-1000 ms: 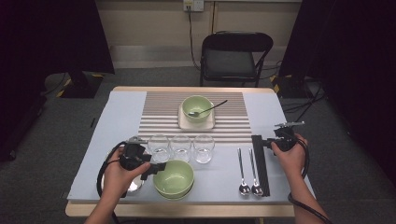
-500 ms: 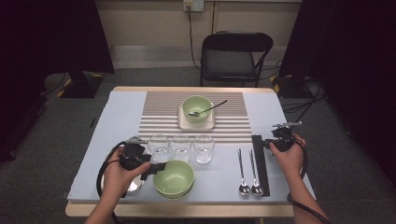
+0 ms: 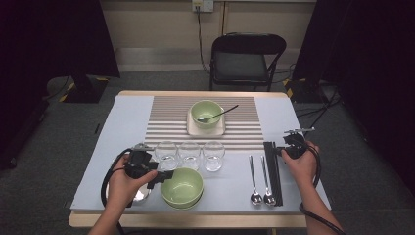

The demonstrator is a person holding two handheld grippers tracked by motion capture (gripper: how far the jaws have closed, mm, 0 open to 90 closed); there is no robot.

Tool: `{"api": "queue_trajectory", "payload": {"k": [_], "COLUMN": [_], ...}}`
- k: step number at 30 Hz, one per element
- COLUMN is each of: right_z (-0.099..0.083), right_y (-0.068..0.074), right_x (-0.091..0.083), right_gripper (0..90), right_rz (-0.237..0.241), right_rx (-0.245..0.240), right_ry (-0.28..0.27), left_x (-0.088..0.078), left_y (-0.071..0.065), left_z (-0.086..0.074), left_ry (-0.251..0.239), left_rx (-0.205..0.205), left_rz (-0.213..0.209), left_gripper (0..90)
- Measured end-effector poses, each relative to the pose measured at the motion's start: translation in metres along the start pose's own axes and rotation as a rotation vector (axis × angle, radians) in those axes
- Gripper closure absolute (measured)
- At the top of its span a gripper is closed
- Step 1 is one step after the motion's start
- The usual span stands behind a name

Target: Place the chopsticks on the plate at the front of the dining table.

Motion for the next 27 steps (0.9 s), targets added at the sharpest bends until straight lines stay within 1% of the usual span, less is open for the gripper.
{"api": "queue_trajectory", "payload": {"k": [2, 3, 5, 6, 8, 11, 12, 16, 24, 27], "right_z": [0.0, -0.001, -0.001, -0.001, 0.0, 0.0, 0.001, 0.002, 0.007, 0.008], "right_y": [0.0, -0.001, 0.0, -0.002, -0.002, -0.003, -0.004, -0.006, -0.018, -0.02], "right_x": [0.0, 0.001, 0.0, 0.001, 0.001, 0.001, 0.001, 0.002, 0.004, 0.004], "right_gripper": [79.4, 81.4, 81.5, 81.8, 82.1, 82.5, 82.9, 83.0, 82.1, 81.6], "right_rz": [0.0, -0.006, -0.007, -0.004, -0.009, -0.012, -0.022, -0.022, -0.053, -0.05], "right_rx": [0.0, 0.001, 0.008, 0.0, 0.006, 0.003, 0.003, -0.002, -0.028, -0.031], "right_ry": [0.002, 0.001, 0.005, 0.001, -0.001, -0.002, -0.005, -0.011, -0.002, -0.004], "left_x": [0.0, 0.0, 0.0, 0.0, 0.0, 0.0, 0.0, 0.0, 0.001, 0.0], "left_y": [0.0, 0.0, 0.0, 0.0, 0.0, 0.0, 0.0, 0.0, 0.001, 0.001], "left_z": [0.0, 0.0, 0.0, 0.0, 0.0, 0.0, 0.0, 0.0, 0.0, 0.0], "left_ry": [-0.002, -0.002, -0.002, -0.002, -0.002, -0.004, -0.005, -0.004, -0.006, -0.006], "left_rx": [-0.002, -0.002, -0.003, -0.003, -0.002, -0.006, -0.007, -0.006, -0.009, -0.007], "left_rz": [0.0, 0.0, -0.001, -0.002, -0.001, -0.001, -0.002, -0.002, 0.0, 0.0], "left_gripper": [26.8, 26.8, 26.8, 26.8, 26.8, 26.8, 26.8, 26.8, 26.8, 26.8]}}
Point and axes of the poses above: each handheld gripper's, and its own axes: x roughly forward along the jaws, z roughly out of its top, y roughly to its left, the point moved 9 cm from there along x, roughly forward along the jaws, and after that the axes turned 3 degrees about z, right-handed, at the moved point
